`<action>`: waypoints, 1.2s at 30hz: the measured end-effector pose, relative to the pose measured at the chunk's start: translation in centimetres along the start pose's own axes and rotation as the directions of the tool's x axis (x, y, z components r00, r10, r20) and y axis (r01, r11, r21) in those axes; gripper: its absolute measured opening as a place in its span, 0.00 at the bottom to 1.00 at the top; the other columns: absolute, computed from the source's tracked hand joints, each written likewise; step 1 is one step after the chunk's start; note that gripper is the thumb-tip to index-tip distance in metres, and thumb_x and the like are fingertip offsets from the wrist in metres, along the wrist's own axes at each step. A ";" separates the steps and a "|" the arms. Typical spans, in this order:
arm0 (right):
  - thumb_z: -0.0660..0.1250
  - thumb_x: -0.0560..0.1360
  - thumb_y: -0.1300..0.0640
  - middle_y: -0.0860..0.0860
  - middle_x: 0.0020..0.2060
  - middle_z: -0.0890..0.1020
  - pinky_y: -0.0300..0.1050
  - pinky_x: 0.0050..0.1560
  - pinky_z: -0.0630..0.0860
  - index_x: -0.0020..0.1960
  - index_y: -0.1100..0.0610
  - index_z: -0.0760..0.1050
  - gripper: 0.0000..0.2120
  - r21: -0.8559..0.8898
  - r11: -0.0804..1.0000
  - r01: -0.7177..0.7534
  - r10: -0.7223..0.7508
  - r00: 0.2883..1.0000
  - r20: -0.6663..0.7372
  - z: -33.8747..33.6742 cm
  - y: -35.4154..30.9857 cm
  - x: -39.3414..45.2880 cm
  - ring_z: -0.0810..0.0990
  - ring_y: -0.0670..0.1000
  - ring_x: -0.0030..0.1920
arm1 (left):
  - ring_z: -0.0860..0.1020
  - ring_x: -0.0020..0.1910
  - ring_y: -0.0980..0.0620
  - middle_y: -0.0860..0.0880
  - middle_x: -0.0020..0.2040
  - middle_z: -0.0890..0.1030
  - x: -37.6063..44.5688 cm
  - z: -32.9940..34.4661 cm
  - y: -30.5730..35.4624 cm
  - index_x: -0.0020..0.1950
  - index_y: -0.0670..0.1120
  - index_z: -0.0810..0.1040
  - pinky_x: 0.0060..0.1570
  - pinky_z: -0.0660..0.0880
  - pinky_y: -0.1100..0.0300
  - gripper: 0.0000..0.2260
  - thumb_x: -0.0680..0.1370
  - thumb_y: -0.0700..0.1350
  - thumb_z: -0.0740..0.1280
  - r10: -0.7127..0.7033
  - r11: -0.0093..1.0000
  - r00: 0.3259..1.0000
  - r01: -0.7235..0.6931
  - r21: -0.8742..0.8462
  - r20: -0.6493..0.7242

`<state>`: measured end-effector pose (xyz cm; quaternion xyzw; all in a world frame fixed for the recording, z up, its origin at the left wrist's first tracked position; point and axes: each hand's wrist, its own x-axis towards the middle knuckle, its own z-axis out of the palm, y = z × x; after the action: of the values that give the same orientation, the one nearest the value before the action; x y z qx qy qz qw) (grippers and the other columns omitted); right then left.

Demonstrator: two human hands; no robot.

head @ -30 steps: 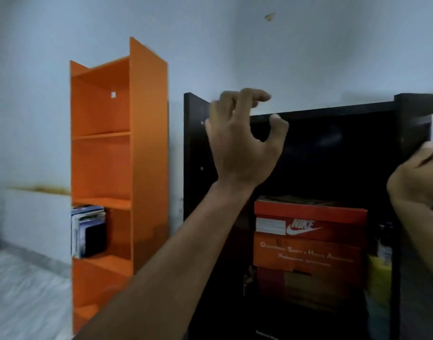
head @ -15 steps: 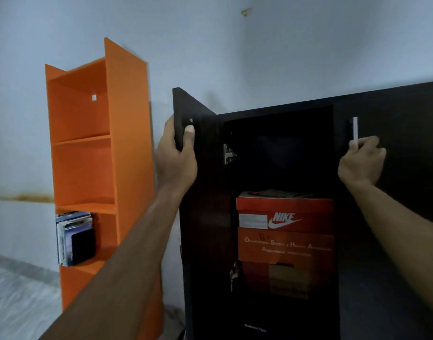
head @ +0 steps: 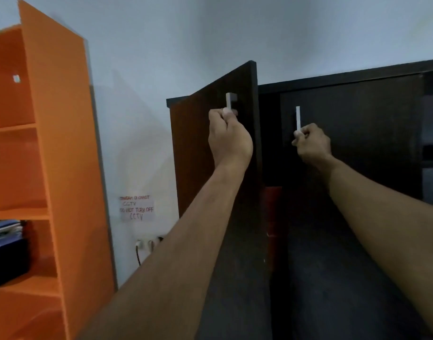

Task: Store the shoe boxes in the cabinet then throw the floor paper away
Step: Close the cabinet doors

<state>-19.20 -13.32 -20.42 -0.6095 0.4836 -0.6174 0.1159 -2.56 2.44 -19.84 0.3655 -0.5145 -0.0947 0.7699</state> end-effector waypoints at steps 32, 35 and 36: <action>0.59 0.86 0.52 0.52 0.56 0.83 0.35 0.36 0.71 0.62 0.55 0.74 0.10 0.049 0.998 0.045 -0.044 0.999 -0.012 0.5 1.1 1.2 0.79 0.44 0.47 | 0.83 0.50 0.55 0.49 0.55 0.82 7.6 9.4 -9.8 0.56 0.50 0.78 0.45 0.81 0.64 0.04 0.84 0.47 0.65 -0.075 0.970 0.984 0.035 0.241 0.159; 0.61 0.85 0.53 0.48 0.52 0.84 0.39 0.46 0.80 0.59 0.52 0.75 0.06 0.088 0.996 0.034 -0.029 0.998 -0.058 0.5 1.1 0.5 0.80 0.43 0.48 | 0.82 0.48 0.58 0.52 0.52 0.82 6.4 8.7 -9.9 0.53 0.48 0.79 0.38 0.77 0.70 0.02 0.82 0.46 0.69 -0.026 0.980 0.994 0.004 0.200 0.108; 0.62 0.84 0.55 0.47 0.51 0.83 0.41 0.50 0.81 0.58 0.51 0.75 0.04 0.125 0.991 0.037 -0.028 0.996 -0.080 0.7 1.3 0.0 0.81 0.43 0.48 | 0.81 0.48 0.58 0.52 0.51 0.82 5.8 8.4 -10.2 0.53 0.48 0.80 0.42 0.78 0.68 0.02 0.81 0.45 0.70 -0.024 0.984 0.996 0.008 0.175 0.090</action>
<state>-19.17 -14.34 -21.54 -0.5841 0.4377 -0.6720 0.1252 -4.83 -11.80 -20.63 0.4310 -0.5528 -0.0723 0.7095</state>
